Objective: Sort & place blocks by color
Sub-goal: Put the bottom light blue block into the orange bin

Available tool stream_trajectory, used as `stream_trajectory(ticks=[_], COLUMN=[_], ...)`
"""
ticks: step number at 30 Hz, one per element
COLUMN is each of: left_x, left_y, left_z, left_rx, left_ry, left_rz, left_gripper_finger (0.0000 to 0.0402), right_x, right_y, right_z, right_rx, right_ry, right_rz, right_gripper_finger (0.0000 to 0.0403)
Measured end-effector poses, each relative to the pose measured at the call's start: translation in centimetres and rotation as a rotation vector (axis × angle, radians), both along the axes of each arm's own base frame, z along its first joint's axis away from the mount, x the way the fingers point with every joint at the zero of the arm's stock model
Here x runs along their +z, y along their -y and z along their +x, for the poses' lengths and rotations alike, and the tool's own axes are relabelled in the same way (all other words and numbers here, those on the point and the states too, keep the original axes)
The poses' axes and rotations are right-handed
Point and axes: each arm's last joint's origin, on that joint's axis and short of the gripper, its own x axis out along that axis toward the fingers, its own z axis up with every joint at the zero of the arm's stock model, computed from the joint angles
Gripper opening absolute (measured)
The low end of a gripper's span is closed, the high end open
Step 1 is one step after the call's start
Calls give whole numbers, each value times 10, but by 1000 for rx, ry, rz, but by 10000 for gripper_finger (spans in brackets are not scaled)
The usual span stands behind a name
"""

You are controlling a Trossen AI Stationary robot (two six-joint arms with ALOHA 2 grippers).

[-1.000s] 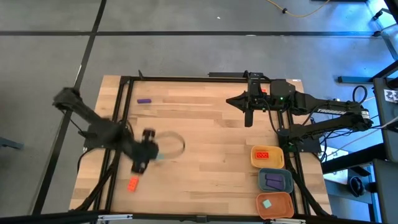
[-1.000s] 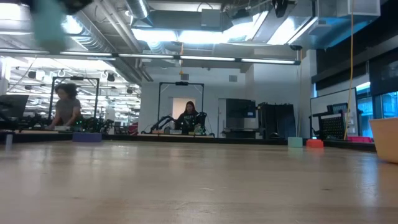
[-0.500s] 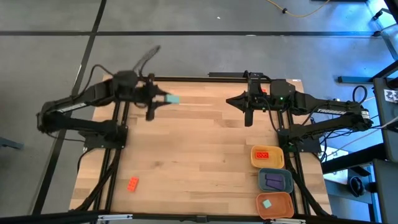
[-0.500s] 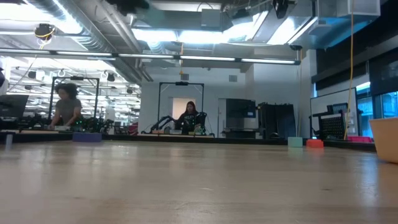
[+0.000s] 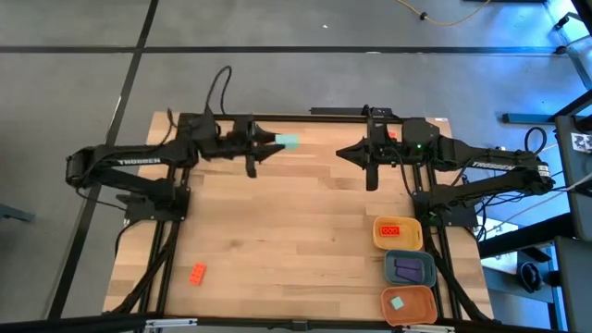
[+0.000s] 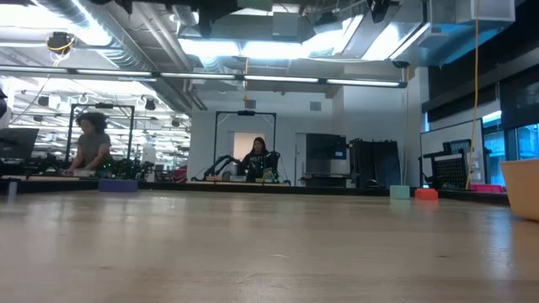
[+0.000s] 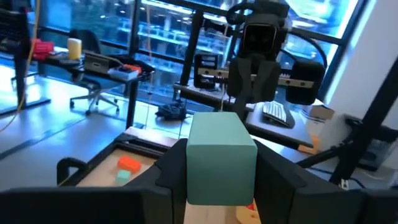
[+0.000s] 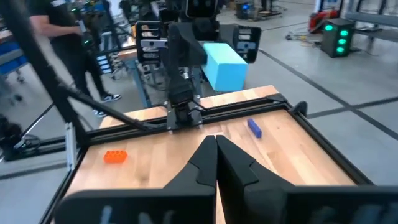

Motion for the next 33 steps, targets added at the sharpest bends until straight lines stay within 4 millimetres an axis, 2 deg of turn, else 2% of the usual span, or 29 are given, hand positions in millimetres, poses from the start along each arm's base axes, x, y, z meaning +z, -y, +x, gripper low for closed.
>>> stream_trajectory(ticks=[8, 12, 19, 27, 33], left_x=[-14, -19, -18, -18, -19], left_y=[38, 39, 41, 43, 45], left_z=[34, 42, 43, 43, 47], left_rx=[56, 67, 10, 15, -29], left_ry=[56, 84, 94, 70, 47], left_rz=[-92, -161, -134, 36, 157], left_gripper_finger=[124, 124, 124, 124, 124], right_x=[0, -1, 0, 1, -5], right_y=[-3, -4, -4, -4, -4], right_z=[0, 0, 0, 1, 10], right_rx=[109, 147, 164, 157, 177], right_ry=[-5, -4, 1, 17, -1], right_rz=[-76, -92, -126, -98, -30], right_gripper_finger=[0, 0, 3, 12, 13])
